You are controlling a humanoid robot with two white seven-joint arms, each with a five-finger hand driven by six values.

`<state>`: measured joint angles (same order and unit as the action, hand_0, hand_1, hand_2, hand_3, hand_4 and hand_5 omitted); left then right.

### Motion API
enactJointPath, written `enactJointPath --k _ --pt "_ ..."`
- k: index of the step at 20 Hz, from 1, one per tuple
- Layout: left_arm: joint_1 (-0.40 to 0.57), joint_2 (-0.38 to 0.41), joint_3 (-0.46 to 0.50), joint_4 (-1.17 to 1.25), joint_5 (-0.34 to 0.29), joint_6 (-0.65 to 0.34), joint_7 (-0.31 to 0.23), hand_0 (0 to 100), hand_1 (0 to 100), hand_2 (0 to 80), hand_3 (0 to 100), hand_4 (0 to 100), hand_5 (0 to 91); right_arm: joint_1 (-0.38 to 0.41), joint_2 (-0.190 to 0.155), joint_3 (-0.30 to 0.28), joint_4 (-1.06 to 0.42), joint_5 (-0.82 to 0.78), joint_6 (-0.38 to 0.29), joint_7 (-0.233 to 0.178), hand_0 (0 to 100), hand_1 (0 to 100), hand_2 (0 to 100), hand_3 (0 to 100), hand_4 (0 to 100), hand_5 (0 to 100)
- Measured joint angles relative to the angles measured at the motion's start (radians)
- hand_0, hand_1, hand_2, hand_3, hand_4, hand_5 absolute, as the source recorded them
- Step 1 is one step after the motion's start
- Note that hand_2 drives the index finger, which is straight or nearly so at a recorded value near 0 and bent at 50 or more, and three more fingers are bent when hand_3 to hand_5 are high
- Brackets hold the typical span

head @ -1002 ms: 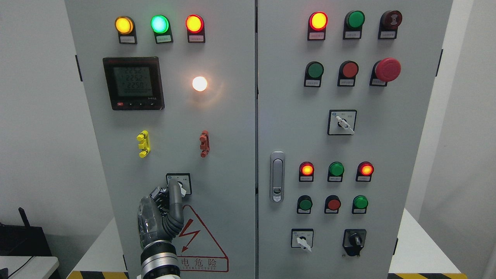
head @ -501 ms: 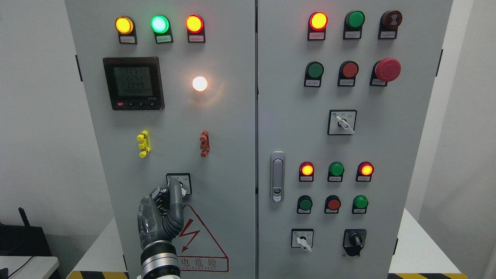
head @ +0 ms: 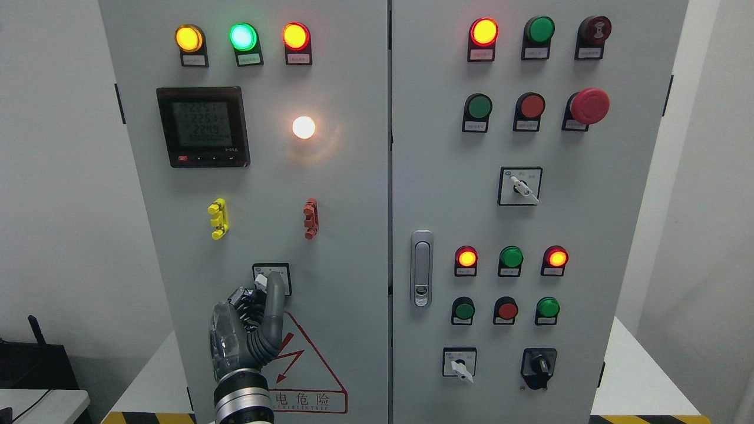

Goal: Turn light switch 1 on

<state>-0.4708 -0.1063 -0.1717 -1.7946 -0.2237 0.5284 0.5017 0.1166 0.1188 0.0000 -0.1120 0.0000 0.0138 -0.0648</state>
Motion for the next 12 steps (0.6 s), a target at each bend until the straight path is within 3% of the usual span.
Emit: enactJointPath --k 12 --pt "0.029 -0.001 0.001 -0.032 -0.003 -0.007 0.0 14 28 63.9 84 85 74.5 0.0 0.0 0.0 0.0 0.0 0.0 0.001 12 39 0 0 0 0"
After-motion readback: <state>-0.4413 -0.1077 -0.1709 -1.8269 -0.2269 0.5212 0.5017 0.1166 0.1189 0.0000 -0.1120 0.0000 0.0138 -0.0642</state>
